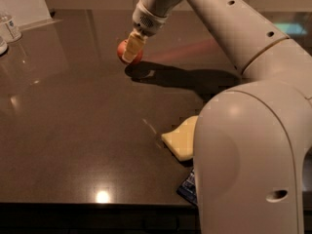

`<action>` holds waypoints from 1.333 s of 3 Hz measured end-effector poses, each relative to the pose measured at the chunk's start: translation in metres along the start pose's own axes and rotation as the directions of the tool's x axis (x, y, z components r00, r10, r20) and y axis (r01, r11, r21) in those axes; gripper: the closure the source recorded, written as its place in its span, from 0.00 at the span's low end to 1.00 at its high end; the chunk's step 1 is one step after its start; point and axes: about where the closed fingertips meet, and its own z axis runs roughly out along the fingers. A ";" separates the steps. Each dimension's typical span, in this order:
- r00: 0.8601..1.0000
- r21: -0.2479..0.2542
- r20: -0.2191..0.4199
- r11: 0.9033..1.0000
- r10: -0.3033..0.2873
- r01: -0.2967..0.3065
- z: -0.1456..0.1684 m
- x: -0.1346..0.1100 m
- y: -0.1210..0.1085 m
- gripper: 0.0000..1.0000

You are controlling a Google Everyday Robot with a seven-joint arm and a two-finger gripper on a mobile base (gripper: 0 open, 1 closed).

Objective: Move apple near sponge

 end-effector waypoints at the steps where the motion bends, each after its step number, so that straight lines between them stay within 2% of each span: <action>1: 0.997 -0.036 -0.017 0.996 -0.079 0.079 -0.029 0.000 0.013 1.00; 2: 0.984 -0.087 -0.030 0.982 -0.173 0.170 -0.059 0.009 0.027 1.00; 3: 0.972 -0.076 -0.011 0.970 -0.233 0.231 -0.089 0.017 0.037 1.00; 4: 0.967 -0.060 -0.015 0.965 -0.255 0.254 -0.111 0.033 0.050 1.00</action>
Offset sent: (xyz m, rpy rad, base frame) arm -0.0683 -0.0685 0.0803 -0.1072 0.0287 0.3445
